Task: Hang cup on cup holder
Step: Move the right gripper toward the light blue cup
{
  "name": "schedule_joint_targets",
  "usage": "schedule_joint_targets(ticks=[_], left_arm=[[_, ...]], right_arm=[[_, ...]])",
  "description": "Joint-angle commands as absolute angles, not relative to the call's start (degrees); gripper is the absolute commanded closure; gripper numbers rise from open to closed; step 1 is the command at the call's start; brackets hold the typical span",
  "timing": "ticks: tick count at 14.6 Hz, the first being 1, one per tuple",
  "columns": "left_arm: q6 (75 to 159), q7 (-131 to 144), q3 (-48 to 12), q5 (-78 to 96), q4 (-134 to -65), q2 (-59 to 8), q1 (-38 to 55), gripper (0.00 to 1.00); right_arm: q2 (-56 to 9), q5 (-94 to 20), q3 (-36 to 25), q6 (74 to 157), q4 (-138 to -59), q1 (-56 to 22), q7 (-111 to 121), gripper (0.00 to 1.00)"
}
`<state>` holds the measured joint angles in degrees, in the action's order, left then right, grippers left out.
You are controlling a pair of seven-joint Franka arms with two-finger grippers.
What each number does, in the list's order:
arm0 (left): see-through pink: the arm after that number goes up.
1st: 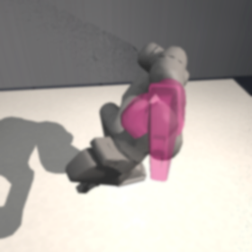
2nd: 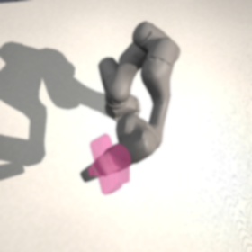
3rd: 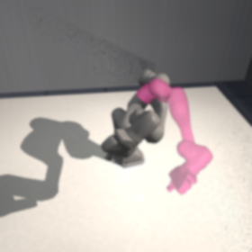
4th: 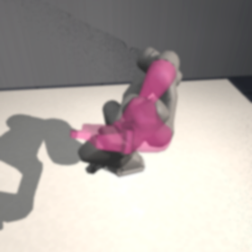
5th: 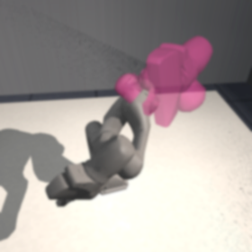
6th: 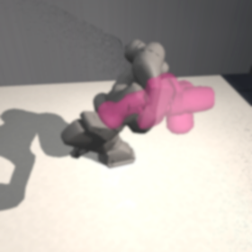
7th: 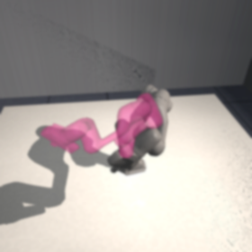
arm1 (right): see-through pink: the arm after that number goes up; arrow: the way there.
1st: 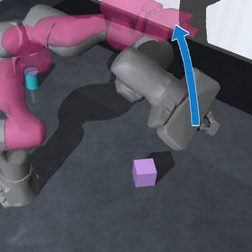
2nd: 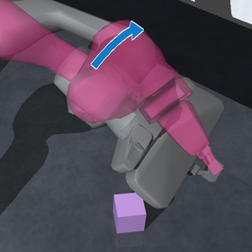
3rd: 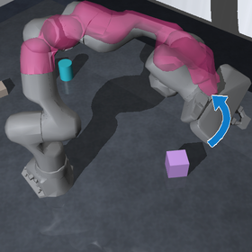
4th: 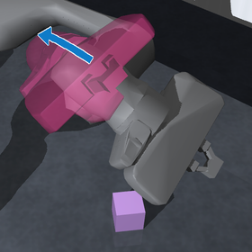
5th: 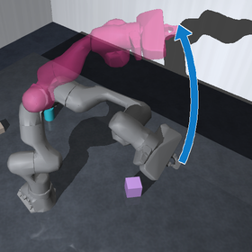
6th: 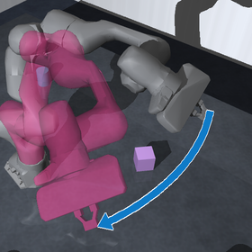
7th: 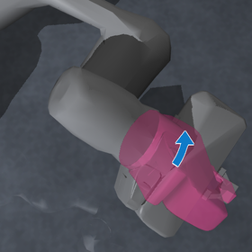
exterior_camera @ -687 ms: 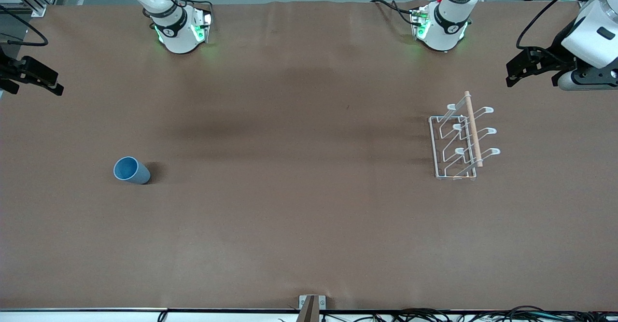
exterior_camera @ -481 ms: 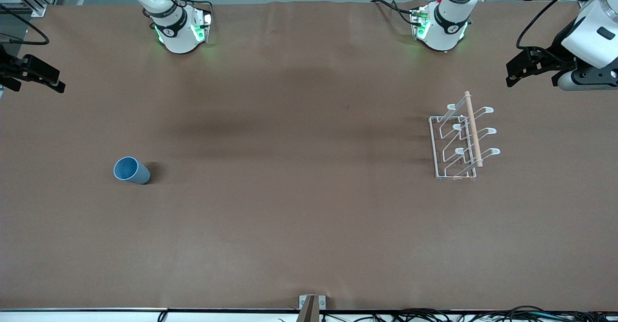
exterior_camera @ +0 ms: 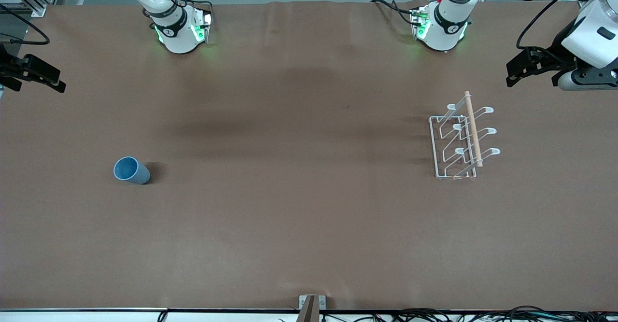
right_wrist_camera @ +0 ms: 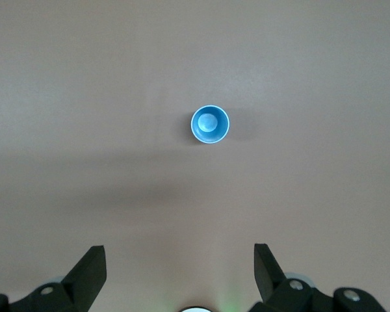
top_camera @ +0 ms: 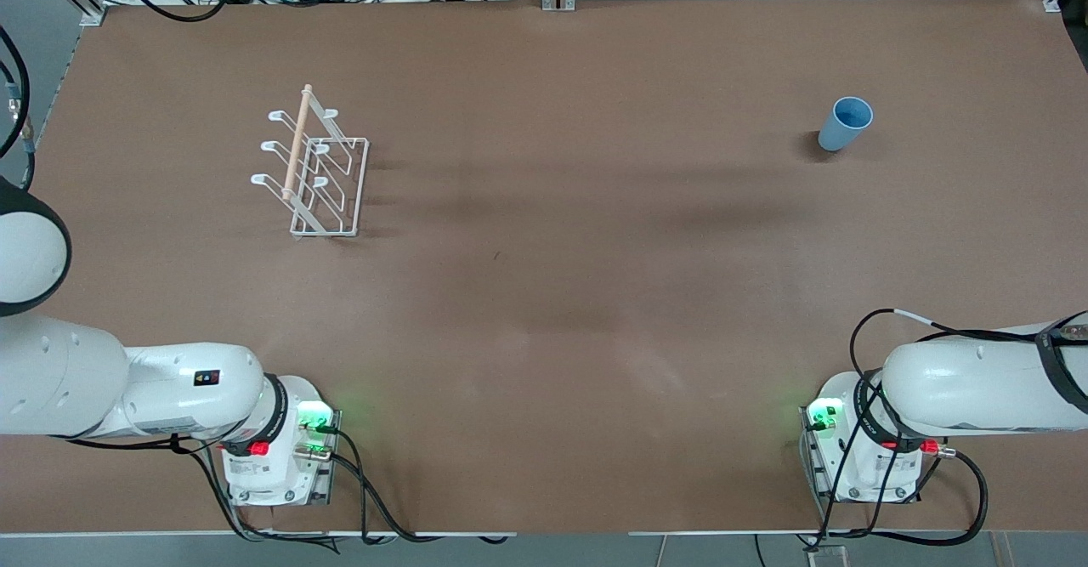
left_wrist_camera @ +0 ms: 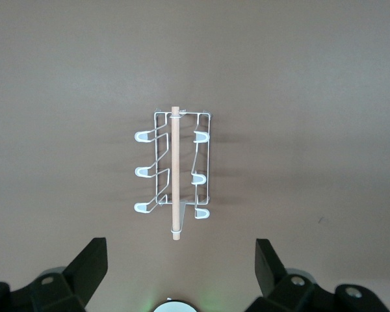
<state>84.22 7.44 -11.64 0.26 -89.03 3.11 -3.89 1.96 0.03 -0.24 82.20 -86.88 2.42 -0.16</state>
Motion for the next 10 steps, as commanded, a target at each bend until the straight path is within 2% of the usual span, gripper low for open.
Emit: schedule_joint_targets(ticks=[1,8,10], left_arm=[[83.1,5.8,-11.7,0.4,-87.5,2.4,-4.2,0.0],[83.1,6.4,-11.6,0.5,-87.5,1.9,-4.2,0.0],[83.1,6.2,-11.6,0.6,-87.5,1.9,-4.2,0.0]], right_arm=[[2.9,-1.0,0.2,82.6,-87.8,3.1,0.6,0.0],[2.4,-1.0,-0.4,83.1,-87.9,3.1,1.4,0.0],[0.6,-1.0,-1.9,86.7,-88.9,2.8,1.5,0.01]])
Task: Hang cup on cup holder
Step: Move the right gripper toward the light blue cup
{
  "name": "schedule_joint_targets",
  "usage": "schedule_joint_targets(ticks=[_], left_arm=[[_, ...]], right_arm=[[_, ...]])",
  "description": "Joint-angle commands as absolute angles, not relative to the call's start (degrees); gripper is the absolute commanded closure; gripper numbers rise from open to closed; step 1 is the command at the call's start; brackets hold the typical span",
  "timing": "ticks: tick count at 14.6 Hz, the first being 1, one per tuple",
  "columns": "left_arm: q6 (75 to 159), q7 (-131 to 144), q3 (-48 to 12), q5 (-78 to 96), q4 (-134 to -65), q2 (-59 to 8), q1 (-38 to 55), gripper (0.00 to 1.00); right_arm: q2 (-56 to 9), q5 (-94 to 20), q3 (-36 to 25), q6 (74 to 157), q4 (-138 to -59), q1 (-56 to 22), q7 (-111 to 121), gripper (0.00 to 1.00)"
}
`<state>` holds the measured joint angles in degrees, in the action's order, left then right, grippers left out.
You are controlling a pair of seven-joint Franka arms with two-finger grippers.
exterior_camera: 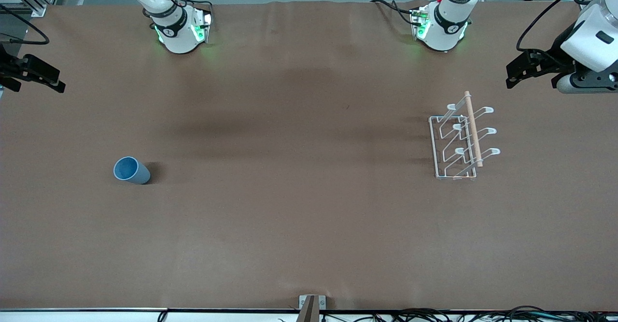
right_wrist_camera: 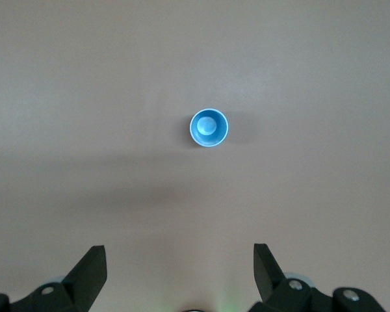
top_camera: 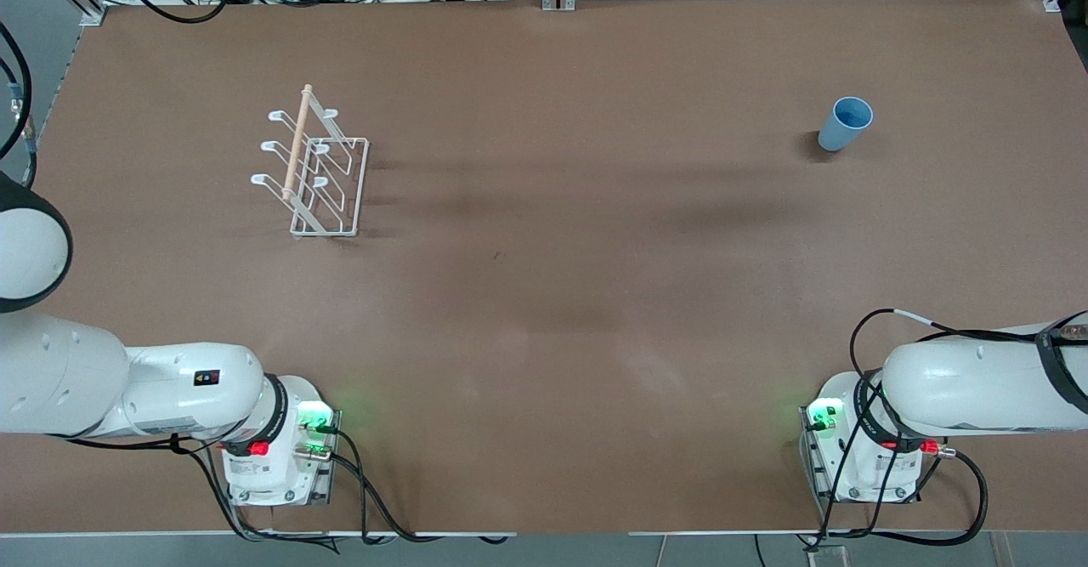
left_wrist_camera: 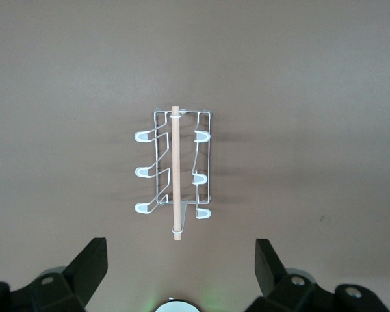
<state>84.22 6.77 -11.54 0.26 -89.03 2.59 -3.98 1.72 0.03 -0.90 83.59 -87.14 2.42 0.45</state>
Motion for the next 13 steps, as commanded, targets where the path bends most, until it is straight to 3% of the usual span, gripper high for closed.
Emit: schedule_joint_targets(ticks=[1,6,13], left_arm=[[83.1,6.2,-11.6,0.6,-87.5,1.8,-4.2,0.0],[83.1,5.9,-11.6,0.7,-87.5,1.7,-4.1,0.0],[83.1,5.6,-11.6,0.8,-87.5,1.6,-4.1,0.0]], right_arm=[[-0.5,-1.0,-2.1,89.2,-90.4,3.1,1.6,0.01],[-6.2,-1.1,-5.2,106.5,-100.6,3.3,7.4,0.02],[-19.6,-3.3,-8.3,111.5,-100.8,4.3,12.0,0.1]])
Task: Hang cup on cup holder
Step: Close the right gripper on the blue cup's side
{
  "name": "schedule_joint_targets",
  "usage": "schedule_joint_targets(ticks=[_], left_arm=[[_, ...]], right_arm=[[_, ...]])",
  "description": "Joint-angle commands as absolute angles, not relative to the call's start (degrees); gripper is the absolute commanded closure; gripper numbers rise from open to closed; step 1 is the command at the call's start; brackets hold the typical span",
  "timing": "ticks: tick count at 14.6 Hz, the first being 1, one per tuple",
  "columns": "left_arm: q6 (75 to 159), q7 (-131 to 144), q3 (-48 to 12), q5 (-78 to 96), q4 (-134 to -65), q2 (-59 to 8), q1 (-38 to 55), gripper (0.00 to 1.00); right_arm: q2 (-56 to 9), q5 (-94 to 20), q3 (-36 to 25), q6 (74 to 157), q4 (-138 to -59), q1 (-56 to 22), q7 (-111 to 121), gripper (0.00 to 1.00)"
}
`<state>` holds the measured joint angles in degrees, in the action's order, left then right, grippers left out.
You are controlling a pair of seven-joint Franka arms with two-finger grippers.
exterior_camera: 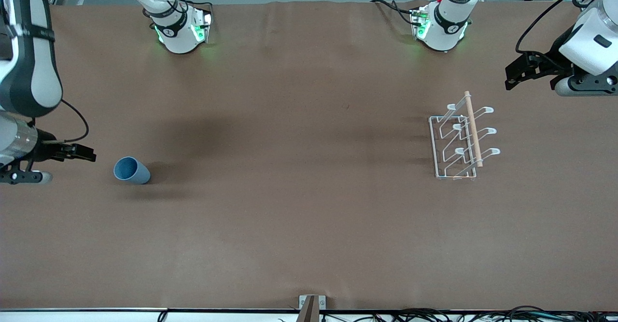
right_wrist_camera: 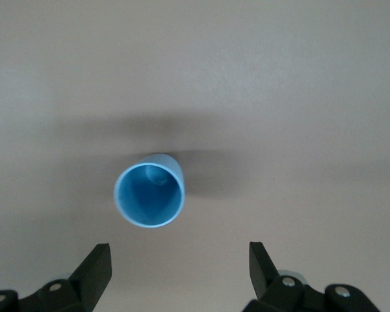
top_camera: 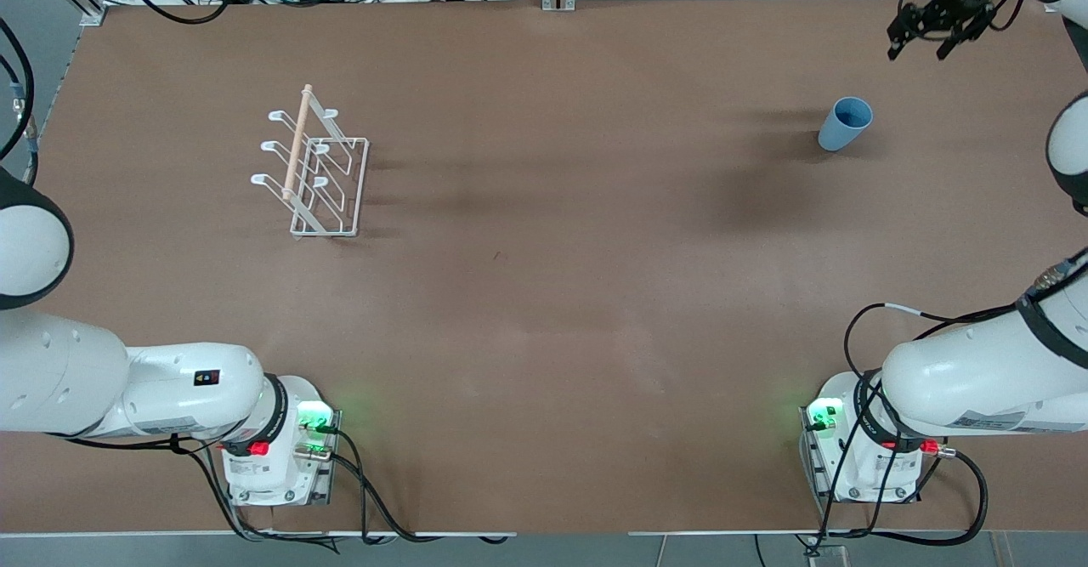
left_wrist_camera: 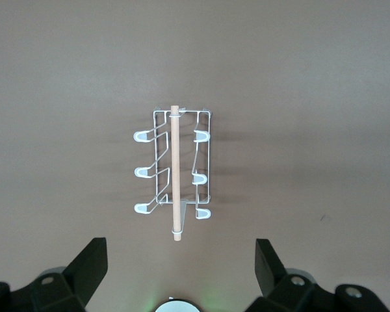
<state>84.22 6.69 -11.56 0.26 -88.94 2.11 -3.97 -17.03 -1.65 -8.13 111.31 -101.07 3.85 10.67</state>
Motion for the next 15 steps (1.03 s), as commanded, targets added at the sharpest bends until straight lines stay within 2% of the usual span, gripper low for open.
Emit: schedule_joint_targets(ticks=[1,6,8,11,13,15], left_arm=[[83.1,5.6,-11.6,0.7,-87.5,1.6,-4.1,0.0],[83.1,5.5,-11.6,0.8,-87.5,1.6,-4.1,0.0],[83.1,5.5,-11.6,0.8,-87.5,1.6,-4.1,0.0],[83.1,5.5,-11.6,0.8,-87.5,1.6,-4.1,0.0],[83.1,5.5,-11.6,0.8,-87.5,1.6,-4.1,0.0],[83.1,5.5,-11.7,0.8,-87.5,1.6,-4.1,0.0]], right_arm=[[-21.2,-3.4,-8.3,111.6,-100.9,4.4,12.0,0.12],[-26.1,-6.6,-8.3,111.9,-101.1,4.7,12.1,0.2],[-28.6,-6.9,-8.3,116.1,-101.0,5.0,12.6,0.22],[-29.8,-7.0,-8.3,117.6,-100.9,4.9,13.4,0.36],[-31.5,-10.5,-8.3,118.5,-101.0,5.0,13.4,0.39],[-32.5,-11.4,-8.3,118.8,-100.5,4.8,13.5,0.49]])
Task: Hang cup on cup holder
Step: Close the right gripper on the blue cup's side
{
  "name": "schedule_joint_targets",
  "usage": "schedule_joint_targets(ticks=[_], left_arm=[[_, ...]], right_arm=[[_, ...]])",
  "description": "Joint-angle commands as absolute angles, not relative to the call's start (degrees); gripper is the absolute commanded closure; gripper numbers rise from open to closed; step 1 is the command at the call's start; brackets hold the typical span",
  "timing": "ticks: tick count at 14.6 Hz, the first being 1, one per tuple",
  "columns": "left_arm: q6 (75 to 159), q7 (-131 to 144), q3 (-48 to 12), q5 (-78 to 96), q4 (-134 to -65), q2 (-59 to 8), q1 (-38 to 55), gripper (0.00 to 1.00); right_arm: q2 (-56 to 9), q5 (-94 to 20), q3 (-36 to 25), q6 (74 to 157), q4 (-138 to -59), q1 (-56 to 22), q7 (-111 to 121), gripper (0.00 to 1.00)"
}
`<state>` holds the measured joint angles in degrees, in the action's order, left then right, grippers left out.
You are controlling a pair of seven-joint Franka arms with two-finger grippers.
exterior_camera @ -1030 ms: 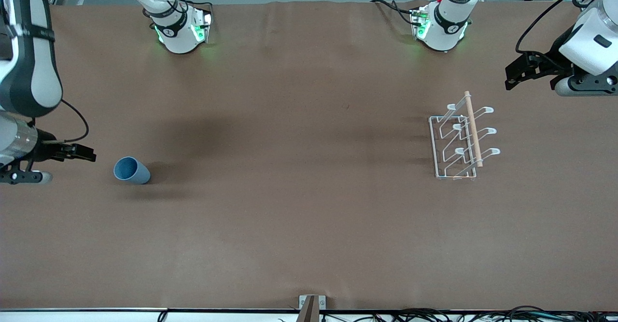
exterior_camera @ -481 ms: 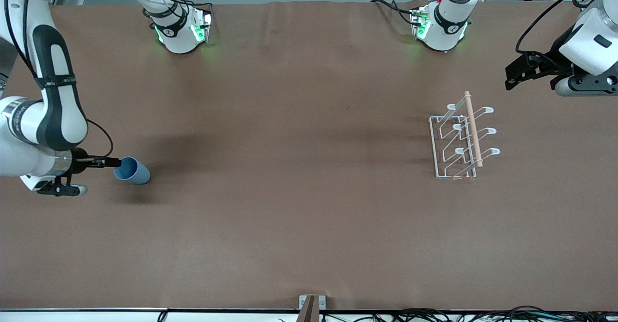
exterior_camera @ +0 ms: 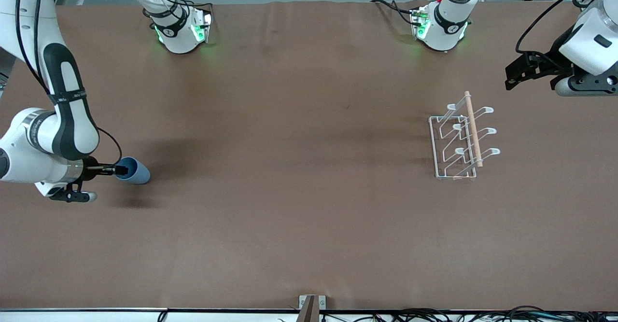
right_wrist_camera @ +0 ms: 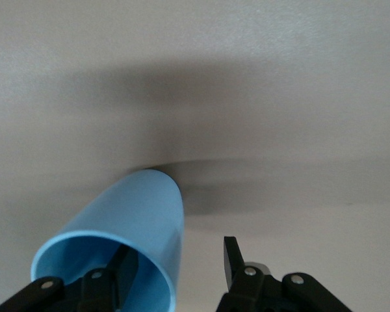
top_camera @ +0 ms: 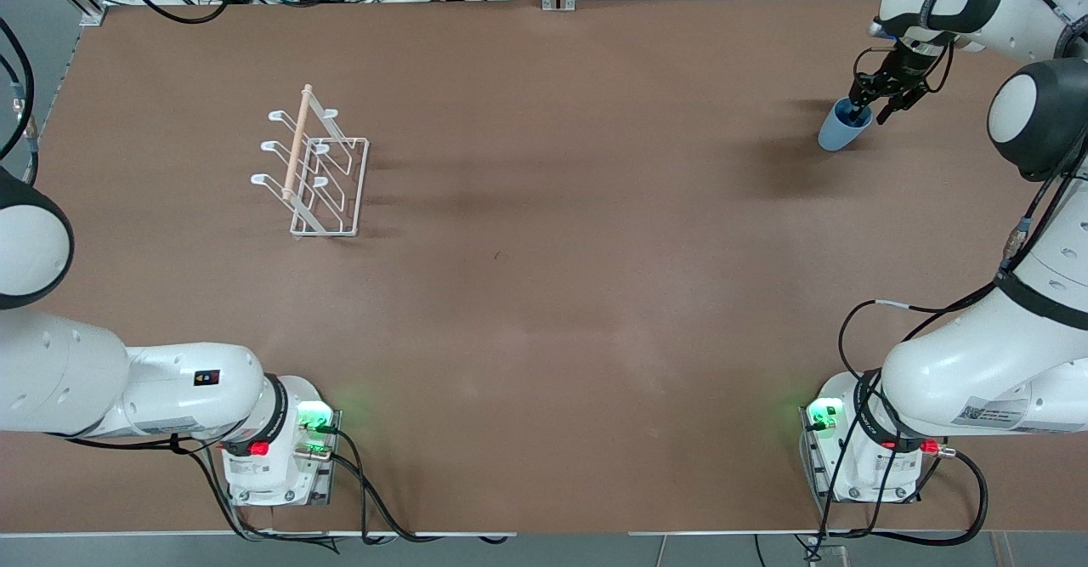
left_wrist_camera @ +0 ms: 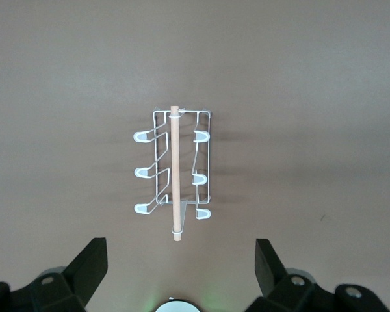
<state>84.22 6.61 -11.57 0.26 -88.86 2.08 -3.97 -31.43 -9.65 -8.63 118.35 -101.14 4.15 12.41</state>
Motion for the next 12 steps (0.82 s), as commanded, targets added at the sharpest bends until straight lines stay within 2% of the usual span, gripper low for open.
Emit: schedule_joint_targets(ticks=[1,3,4,7,10,12], left_arm=[[83.1,5.5,-11.7,0.8,-87.5,1.6,-4.1,0.0],[83.1,5.5,-11.7,0.8,-87.5,1.6,-4.1,0.0],[83.1,5.5,-11.7,0.8,-87.5,1.6,-4.2,0.0],[83.1,5.4,-11.7,0.8,-87.5,1.6,-4.2,0.0],[83.1,5.4,-11.7,0.9,-87.5,1.1,-4.1,0.0],[83.1,5.5,-11.7,0.9,-87.5,1.1,-4.1,0.0]], right_arm=[[-32.6,-11.5,-8.3,119.4,-100.4,4.7,13.5,0.64],[-32.6,-11.6,-8.3,121.2,-100.4,5.0,13.5,0.91],[-32.5,-11.6,-8.3,121.2,-100.4,5.0,13.5,0.97],[-31.1,-11.6,-8.3,117.8,-100.4,4.3,13.4,0.99],[-24.2,-11.7,-7.7,109.0,-100.4,4.0,12.7,0.98],[-20.5,-13.4,-4.9,105.9,-100.5,4.2,12.7,0.98]])
